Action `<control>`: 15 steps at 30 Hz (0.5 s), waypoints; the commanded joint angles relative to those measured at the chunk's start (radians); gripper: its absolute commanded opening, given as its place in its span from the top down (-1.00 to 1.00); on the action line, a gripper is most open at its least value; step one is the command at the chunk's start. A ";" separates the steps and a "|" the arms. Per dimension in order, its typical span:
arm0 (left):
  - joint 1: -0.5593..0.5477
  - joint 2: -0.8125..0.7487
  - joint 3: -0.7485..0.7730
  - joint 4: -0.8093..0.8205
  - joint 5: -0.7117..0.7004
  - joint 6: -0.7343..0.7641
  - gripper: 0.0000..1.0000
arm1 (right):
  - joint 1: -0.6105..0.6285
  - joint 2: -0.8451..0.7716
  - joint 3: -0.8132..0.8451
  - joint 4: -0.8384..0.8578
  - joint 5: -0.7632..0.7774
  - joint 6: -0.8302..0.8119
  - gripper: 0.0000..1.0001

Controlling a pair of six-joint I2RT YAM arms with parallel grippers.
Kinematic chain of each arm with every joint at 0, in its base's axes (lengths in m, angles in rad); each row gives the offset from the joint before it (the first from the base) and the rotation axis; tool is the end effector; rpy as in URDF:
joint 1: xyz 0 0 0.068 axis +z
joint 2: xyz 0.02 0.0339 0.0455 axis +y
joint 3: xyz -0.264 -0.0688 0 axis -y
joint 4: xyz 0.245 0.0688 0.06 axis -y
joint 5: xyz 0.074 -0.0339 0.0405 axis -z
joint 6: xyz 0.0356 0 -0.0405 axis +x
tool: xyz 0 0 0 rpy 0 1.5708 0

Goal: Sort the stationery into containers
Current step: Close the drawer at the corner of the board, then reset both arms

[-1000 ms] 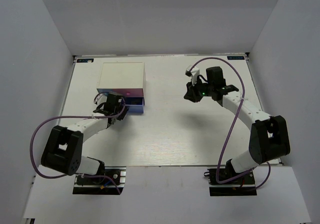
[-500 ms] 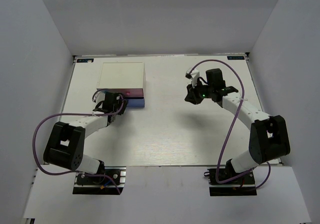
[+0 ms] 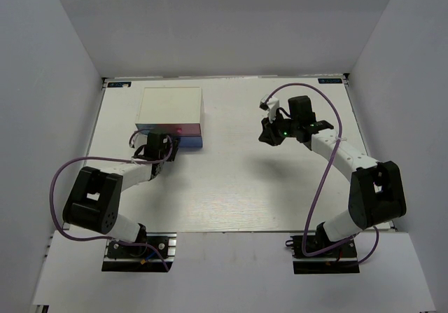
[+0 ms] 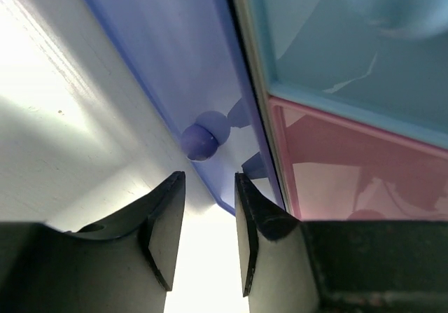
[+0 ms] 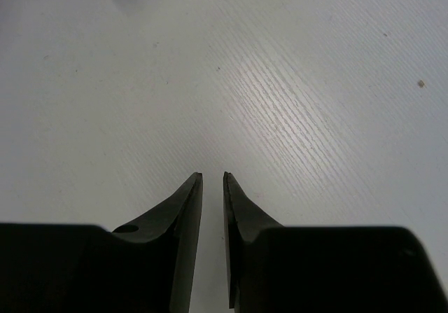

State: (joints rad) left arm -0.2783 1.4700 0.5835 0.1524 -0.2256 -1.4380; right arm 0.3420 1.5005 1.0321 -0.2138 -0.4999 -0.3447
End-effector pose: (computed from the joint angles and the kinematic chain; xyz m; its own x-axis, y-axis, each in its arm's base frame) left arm 0.2671 -0.0680 0.1514 -0.1924 -0.9498 -0.2468 -0.6242 0.3125 -0.7161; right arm 0.3041 0.1264 0.2534 -0.3411 -0.4362 -0.8327 -0.8076 0.5893 0.0222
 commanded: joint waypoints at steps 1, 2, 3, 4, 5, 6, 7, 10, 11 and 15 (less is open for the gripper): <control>0.005 -0.004 -0.025 0.081 -0.021 -0.036 0.09 | -0.003 0.006 0.029 0.008 -0.002 -0.008 0.53; 0.005 -0.004 -0.039 0.090 -0.021 -0.036 0.09 | -0.003 0.007 0.029 0.010 -0.003 -0.008 0.53; 0.005 -0.004 -0.039 0.104 -0.021 -0.048 0.06 | 0.000 0.009 0.031 0.010 -0.003 -0.007 0.53; 0.005 -0.004 -0.051 0.113 -0.021 -0.048 0.06 | -0.003 0.009 0.031 0.010 -0.002 -0.007 0.53; 0.005 -0.004 -0.062 0.122 -0.021 -0.048 0.03 | -0.003 0.012 0.031 0.008 -0.003 -0.007 0.53; 0.005 -0.004 -0.062 0.131 -0.021 -0.059 0.03 | -0.001 0.012 0.034 0.010 -0.002 -0.007 0.53; 0.005 -0.004 -0.071 0.131 -0.021 -0.059 0.00 | -0.001 0.012 0.033 0.010 -0.003 -0.007 0.53; 0.005 -0.004 -0.071 0.144 -0.001 -0.059 0.00 | -0.001 0.015 0.034 0.008 -0.003 -0.008 0.53; 0.005 -0.004 -0.071 0.124 -0.001 -0.059 0.00 | -0.003 0.015 0.034 0.007 -0.003 -0.010 0.53; 0.005 -0.043 -0.065 -0.012 0.029 -0.050 0.11 | -0.001 0.009 0.029 0.007 0.003 -0.014 0.53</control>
State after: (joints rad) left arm -0.2783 1.4689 0.5186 0.2260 -0.2184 -1.4872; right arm 0.3424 1.5120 1.0325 -0.2142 -0.4980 -0.3481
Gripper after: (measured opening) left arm 0.456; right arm 0.241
